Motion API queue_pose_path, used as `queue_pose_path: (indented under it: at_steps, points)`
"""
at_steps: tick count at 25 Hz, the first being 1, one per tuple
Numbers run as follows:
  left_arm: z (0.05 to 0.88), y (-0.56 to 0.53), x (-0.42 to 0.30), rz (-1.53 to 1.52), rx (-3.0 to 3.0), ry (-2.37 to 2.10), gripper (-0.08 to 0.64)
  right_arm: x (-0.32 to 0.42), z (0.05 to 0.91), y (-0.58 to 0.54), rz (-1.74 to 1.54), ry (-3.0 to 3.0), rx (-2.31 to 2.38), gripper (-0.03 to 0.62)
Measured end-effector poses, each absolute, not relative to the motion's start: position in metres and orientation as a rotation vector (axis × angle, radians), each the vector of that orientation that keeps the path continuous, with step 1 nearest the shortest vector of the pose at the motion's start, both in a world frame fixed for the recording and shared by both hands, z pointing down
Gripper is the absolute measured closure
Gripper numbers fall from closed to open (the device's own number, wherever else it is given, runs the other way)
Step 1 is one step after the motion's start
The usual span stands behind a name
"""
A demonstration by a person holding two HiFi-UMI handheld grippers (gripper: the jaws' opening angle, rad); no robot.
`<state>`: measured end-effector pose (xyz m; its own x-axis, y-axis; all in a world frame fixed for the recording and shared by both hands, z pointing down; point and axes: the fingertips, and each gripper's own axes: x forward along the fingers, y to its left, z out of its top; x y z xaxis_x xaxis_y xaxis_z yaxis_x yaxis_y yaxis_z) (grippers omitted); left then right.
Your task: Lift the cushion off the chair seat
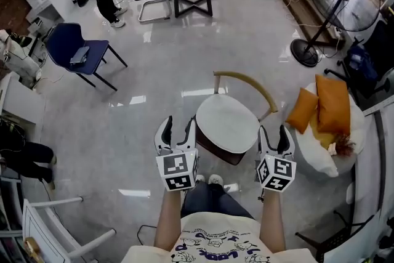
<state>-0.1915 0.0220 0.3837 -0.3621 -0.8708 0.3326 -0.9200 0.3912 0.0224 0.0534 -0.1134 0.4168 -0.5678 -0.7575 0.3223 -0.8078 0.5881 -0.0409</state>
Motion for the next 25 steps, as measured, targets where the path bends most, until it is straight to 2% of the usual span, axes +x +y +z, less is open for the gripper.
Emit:
queue_pose_path:
  at_steps: [14, 25]
  points:
    - [0.455, -0.093, -0.261, 0.352, 1.608, -2.202, 0.316, 0.016, 0.493, -0.205, 0.368, -2.360, 1.366, 0.287]
    - [0.550, -0.186, -0.299, 0.480, 1.653, -1.993, 0.316, 0.000, 0.584, -0.265, 0.452, -2.157, 1.407, 0.287]
